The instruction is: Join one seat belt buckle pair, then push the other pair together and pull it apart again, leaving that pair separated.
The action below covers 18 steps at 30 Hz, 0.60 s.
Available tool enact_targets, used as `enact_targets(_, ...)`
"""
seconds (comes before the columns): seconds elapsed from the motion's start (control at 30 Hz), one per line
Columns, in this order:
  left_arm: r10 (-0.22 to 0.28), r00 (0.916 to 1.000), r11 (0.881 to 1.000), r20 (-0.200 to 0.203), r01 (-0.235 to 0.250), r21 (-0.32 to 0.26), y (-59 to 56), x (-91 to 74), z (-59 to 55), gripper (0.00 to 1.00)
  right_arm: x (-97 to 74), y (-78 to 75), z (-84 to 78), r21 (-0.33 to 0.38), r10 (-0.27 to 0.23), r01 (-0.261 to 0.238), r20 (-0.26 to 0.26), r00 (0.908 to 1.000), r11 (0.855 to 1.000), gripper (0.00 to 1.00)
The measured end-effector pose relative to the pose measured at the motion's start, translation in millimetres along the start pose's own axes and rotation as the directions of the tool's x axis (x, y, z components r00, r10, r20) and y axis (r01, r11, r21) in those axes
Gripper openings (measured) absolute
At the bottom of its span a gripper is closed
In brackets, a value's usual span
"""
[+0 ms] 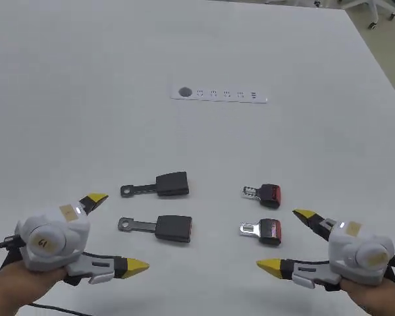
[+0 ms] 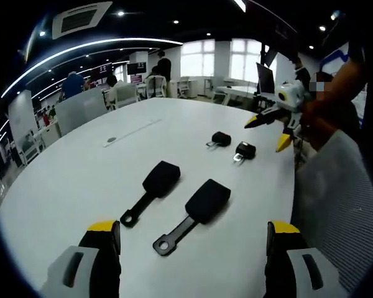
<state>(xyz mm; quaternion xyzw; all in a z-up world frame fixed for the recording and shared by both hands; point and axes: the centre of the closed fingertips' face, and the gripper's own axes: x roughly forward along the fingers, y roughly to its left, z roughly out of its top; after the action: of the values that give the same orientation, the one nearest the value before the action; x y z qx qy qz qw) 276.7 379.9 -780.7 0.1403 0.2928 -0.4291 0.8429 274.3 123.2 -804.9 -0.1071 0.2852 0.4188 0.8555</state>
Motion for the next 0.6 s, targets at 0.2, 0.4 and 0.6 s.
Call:
enact_targets(0.2,-0.047,0.9982,0.998,-0.036,0.048,0.035,-0.6,16.3,-6.1,0.99,8.7,-5.6,-7.7,-0.006,0.039,-0.04,-0.034,0.9986,0.999,0.83)
enact_targets(0.4,-0.086,0.9935,0.993,-0.074,0.091,0.075,0.4,31.9,-6.1,0.97,15.4,-17.2,-11.6,-0.013,0.059,-0.06,-0.057,0.9966,0.998,0.79)
enact_targets(0.6,-0.118,0.9871,0.986,-0.107,0.13,0.106,1.2,47.9,-9.0,0.94,24.0,-20.5,-22.3,-0.035,0.115,-0.12,-0.116,0.9865,0.992,0.75)
